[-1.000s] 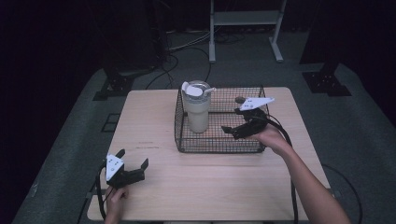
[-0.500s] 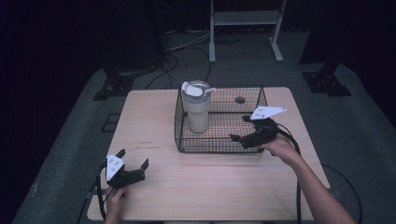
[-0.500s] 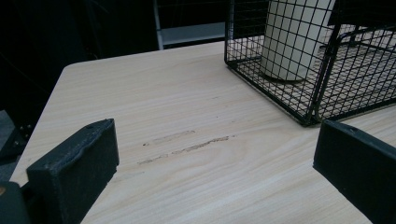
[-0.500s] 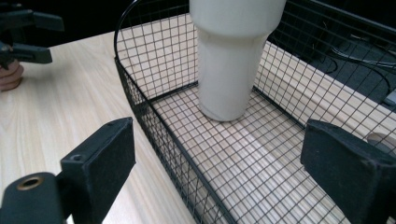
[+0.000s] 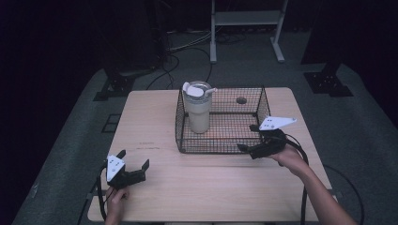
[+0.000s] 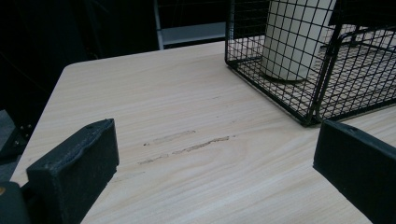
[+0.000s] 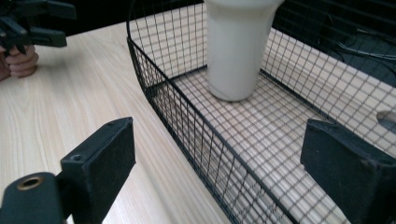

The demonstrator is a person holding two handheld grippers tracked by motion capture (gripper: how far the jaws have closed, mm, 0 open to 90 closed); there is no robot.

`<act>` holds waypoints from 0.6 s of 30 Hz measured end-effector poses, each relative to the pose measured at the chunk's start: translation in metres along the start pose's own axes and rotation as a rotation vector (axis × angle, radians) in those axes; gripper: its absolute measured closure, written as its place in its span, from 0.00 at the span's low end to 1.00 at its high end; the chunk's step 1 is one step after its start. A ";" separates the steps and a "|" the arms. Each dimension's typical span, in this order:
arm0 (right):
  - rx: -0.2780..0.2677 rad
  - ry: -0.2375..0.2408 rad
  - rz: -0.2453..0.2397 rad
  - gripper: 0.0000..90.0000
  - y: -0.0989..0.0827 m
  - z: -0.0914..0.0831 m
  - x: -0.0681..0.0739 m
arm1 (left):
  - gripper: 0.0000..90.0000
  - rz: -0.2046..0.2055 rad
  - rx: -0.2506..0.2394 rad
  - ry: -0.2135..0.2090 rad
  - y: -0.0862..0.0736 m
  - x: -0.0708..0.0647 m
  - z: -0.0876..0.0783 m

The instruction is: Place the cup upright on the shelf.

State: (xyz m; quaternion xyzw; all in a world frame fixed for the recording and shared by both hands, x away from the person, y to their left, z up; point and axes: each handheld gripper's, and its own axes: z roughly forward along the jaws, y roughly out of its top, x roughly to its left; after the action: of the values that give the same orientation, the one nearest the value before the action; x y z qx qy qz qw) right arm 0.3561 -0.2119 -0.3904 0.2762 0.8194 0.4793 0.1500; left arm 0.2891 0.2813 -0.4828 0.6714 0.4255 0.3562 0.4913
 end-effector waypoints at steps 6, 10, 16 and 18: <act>0.004 0.004 0.015 0.11 -0.013 -0.005 0.000 | 0.00 0.005 0.001 -0.002 0.000 0.000 0.000; 0.004 -0.001 0.026 0.11 -0.020 -0.009 0.000 | 0.00 0.006 0.002 -0.002 0.000 -0.001 0.000; 0.005 -0.008 0.039 0.11 -0.031 -0.014 -0.001 | 0.00 0.007 0.003 -0.002 0.000 -0.001 0.000; 0.007 -0.007 0.044 0.11 -0.035 -0.015 -0.001 | 0.00 0.011 0.003 -0.003 0.000 -0.001 0.000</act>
State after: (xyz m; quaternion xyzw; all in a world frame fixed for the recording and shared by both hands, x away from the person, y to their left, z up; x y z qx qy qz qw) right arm 0.3385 -0.2374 -0.4136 0.2964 0.8143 0.4786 0.1414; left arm 0.2888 0.2807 -0.4828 0.6747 0.4219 0.3573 0.4890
